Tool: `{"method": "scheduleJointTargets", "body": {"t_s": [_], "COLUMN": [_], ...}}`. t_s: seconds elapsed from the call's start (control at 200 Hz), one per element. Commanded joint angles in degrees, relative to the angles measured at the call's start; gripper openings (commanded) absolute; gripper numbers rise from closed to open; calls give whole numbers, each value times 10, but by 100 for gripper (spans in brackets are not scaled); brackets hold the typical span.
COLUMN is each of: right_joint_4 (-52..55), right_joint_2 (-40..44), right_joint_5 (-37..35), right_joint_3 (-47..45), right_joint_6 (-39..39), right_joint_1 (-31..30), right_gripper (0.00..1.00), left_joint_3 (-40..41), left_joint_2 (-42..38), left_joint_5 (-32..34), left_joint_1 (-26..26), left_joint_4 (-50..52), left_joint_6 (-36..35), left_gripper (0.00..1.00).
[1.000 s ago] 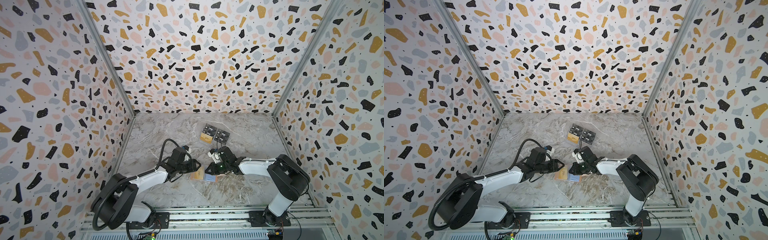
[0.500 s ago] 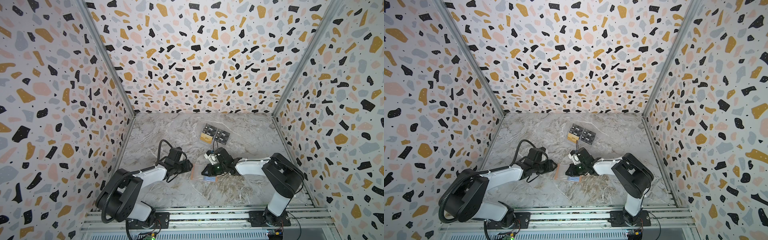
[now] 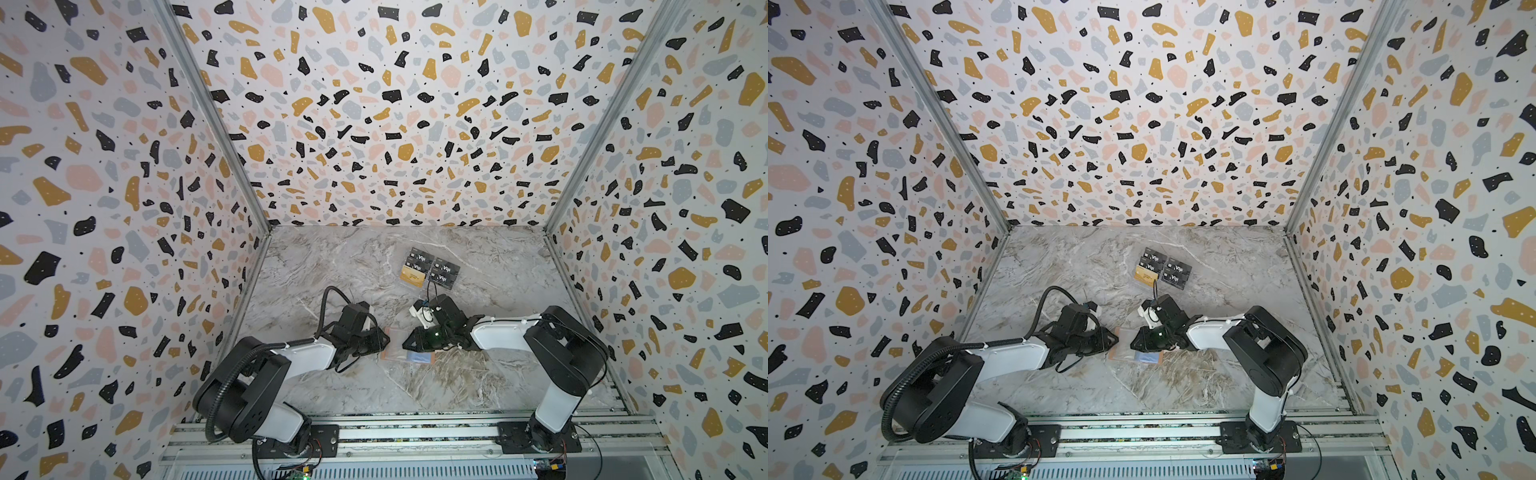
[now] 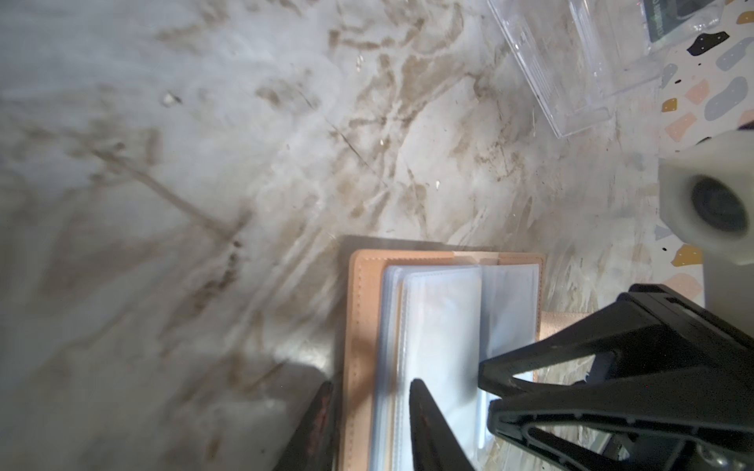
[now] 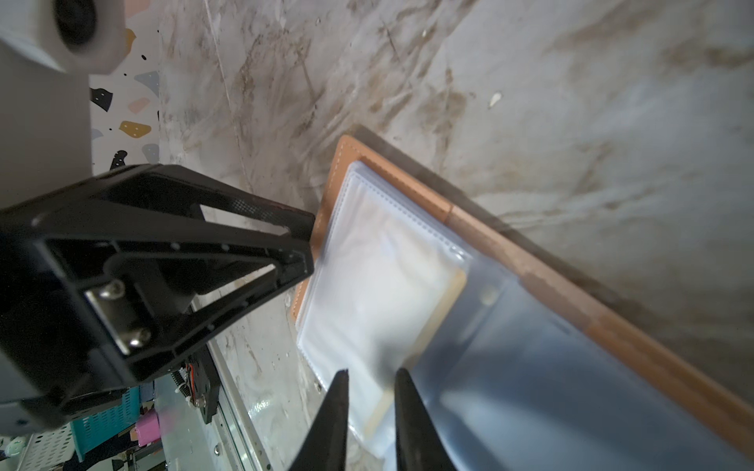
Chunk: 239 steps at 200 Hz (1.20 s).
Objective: Insert credit cards into a card holder
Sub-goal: Flip over the card slot on the card holder, then pick up the credit card from the storage box.
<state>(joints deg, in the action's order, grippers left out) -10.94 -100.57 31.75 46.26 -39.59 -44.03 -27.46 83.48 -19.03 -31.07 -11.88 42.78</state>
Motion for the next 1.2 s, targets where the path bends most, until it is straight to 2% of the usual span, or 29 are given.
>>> {"method": "scheduleJointTargets", "body": {"t_s": [0.0,0.2,0.375,0.481,0.696,0.806,0.911,1.081,1.191], "right_joint_4": [4,26,105,168,319,367,388,487,520], "right_joint_2": [-6,16,56,58,-61,-130,-183,-292,-330], "right_joint_5": [14,14,-18,-26,-17,-6,-27,-49,-61], "right_joint_3": [17,18,52,120,346,457,539,711,770], "right_joint_6": [7,18,84,154,311,375,404,439,444], "right_joint_1": [0,4,36,68,146,163,169,170,170], "right_gripper": [22,24,27,33,36,36,37,35,34], "left_joint_3": [18,23,4,-11,-51,-58,-57,-65,-60], "left_joint_2": [-6,-34,-28,-31,-47,-41,-35,-18,-16], "left_joint_5": [-4,8,36,47,74,71,60,44,41], "left_joint_1": [-13,-17,-14,-3,21,28,32,38,44], "left_joint_4": [-13,15,57,75,136,143,136,140,139], "left_joint_6": [26,26,-4,-22,-69,-77,-75,-88,-91], "left_gripper": [31,31,34,34,36,36,36,36,37]}}
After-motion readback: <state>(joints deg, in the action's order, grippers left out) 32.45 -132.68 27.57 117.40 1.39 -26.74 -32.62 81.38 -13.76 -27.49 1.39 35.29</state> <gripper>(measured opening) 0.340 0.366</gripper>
